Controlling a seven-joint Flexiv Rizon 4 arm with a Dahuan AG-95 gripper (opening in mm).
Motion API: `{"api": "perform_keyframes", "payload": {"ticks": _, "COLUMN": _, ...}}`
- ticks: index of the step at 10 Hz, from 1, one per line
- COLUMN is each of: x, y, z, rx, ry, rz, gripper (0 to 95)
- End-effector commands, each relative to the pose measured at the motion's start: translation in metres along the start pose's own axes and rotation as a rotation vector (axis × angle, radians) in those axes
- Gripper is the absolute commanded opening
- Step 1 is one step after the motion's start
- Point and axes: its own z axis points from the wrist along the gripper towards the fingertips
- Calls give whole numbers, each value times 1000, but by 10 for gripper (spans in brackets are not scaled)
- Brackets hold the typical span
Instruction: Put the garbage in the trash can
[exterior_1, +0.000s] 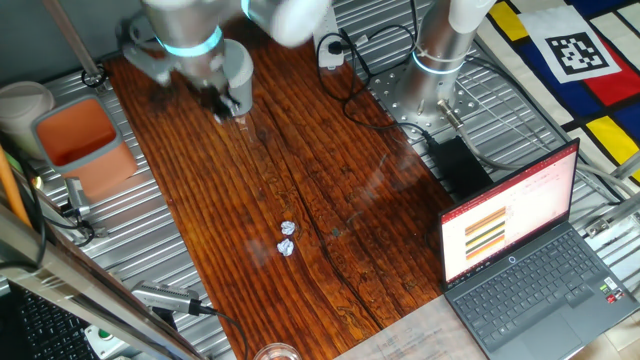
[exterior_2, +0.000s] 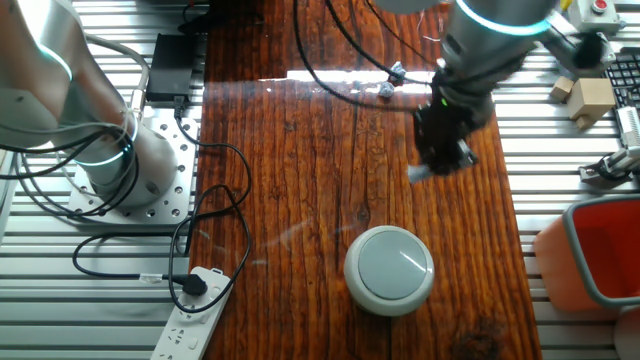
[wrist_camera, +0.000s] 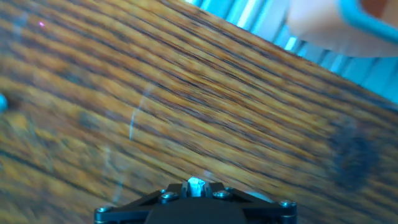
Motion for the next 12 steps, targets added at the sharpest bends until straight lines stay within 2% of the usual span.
{"api": "perform_keyframes", "payload": {"ticks": 1, "x": 40, "y": -46, "z": -9, "rx": -7, "ry": 9, "rz": -149, "gripper": 0}}
{"api": "perform_keyframes", "payload": {"ticks": 3, "x": 63, "y": -62, "z": -9, "rx": -8, "ry": 10, "rz": -185, "gripper": 0}}
{"api": "perform_keyframes", "payload": {"ticks": 5, "x": 80, "y": -67, "z": 3, "rx": -5, "ry": 1, "rz": -194, "gripper": 0}}
{"api": "perform_keyframes", "payload": {"ticks": 6, "x": 83, "y": -67, "z": 10, "rx": -4, "ry": -5, "rz": -196, "gripper": 0}}
{"api": "perform_keyframes", "payload": {"ticks": 12, "x": 76, "y": -65, "z": 20, "rx": -5, "ry": -2, "rz": -197, "gripper": 0}}
